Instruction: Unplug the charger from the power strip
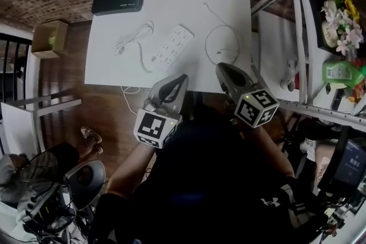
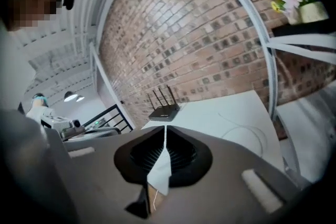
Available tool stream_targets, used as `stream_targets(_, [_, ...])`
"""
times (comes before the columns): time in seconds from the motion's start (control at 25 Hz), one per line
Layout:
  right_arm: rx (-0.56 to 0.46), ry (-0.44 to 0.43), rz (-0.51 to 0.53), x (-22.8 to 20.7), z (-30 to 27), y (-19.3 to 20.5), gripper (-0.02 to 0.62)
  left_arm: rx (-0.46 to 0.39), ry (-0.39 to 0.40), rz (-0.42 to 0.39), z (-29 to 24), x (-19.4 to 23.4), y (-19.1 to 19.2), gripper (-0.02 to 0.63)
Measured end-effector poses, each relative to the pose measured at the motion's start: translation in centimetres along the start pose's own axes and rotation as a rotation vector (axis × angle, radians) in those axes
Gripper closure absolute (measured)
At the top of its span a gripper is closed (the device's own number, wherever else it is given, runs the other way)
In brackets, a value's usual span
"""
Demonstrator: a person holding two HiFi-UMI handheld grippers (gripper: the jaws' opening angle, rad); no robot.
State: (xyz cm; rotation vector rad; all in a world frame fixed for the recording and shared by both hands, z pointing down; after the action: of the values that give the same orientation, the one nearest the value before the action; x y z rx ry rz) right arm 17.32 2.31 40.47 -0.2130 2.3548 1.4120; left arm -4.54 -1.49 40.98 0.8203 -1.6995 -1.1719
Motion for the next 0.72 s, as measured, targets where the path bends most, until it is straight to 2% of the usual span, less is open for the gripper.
stream_targets(0.12, [-0.015, -0.069, 0.123, 2.1, -0.8, -0.2, 0.58, -0.029, -0.046, 0.023, 1.2, -0.1, -0.6, 0.601])
stream_targets(0.28, [-0.037, -0.1, 0.228, 3.1, -1.3, -0.5, 0.581, -0.05, -0.09, 0.048, 2.1, -0.2, -0.8, 0.6])
stream_targets(0.72, [-0.073, -0.108, 0.263, 2.1, -1.1, -2.2, 0.58, -0.076, -0.124, 0.043, 1.4, -0.7, -2.1, 0.6])
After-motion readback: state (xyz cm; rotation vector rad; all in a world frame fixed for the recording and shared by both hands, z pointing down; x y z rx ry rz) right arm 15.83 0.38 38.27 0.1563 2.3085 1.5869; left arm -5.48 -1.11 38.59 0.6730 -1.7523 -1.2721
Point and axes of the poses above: the fingertips, and each gripper's own axes: z backward along the fingers, x to its left, y out of its underside, the point moved 10 cm from there along z, backward along the fingers, and after that the axes turned 6 degrees about y, right-handed, at the moved point
